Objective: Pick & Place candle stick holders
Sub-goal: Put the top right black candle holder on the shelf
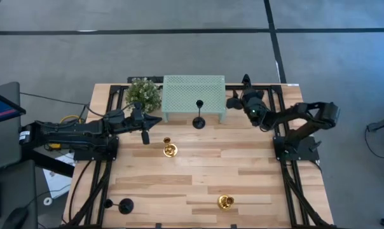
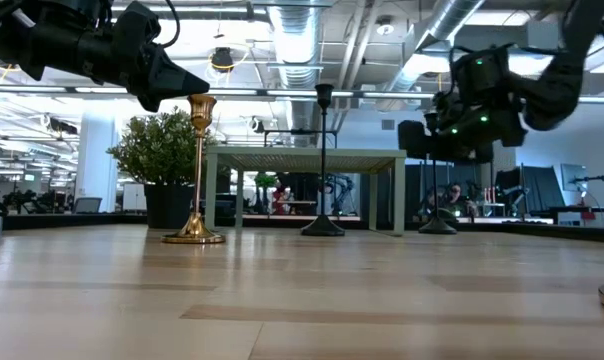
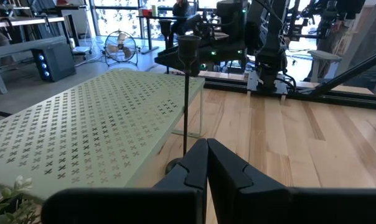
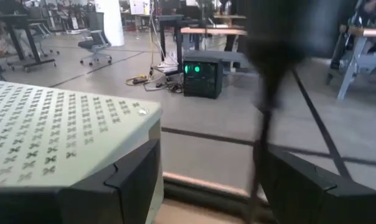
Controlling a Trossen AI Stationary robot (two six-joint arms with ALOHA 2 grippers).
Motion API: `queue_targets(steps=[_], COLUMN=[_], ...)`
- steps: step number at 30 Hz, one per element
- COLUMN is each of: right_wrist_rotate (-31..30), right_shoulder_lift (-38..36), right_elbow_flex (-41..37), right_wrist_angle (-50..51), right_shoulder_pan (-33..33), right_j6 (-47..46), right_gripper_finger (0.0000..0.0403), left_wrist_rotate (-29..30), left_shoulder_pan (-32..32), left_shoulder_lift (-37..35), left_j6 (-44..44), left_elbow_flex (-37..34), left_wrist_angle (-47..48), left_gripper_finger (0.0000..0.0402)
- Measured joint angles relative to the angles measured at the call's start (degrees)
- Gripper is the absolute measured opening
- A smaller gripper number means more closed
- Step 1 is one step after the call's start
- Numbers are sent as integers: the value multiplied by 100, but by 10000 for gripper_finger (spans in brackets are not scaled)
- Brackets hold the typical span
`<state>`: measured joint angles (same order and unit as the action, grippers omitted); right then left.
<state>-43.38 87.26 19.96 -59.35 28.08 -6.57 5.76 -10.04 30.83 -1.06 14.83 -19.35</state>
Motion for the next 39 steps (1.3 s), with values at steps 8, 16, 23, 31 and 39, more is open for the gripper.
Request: queue_targets(steps=[8,16,23,31,39], right_wrist_rotate=[-212,-822,-994,-998,-991], right_shoulder_lift=[236,-17,-456,-716,-714], right_elbow_flex=[238,226,226,226,226], right_wrist_angle=[56,575,1034,1360,1416], right_shoulder_pan=[19,-27,-26,-27,-27], right_j6=[132,374,399,356,359], right_gripper_finger=[249,248,248,182,51], left_wrist_rotate=[-2,-1,-2,-2,0], left_shoulder_pan=[1,1,2,0,2], left_shoulder_lift=[0,-2,-1,0,0], left_j6=[0,0,0,0,0], left_elbow_flex=[0,0,0,0,0], left_wrist_angle=[0,0,0,0,0], left_gripper_finger=[8,8,8,8,8])
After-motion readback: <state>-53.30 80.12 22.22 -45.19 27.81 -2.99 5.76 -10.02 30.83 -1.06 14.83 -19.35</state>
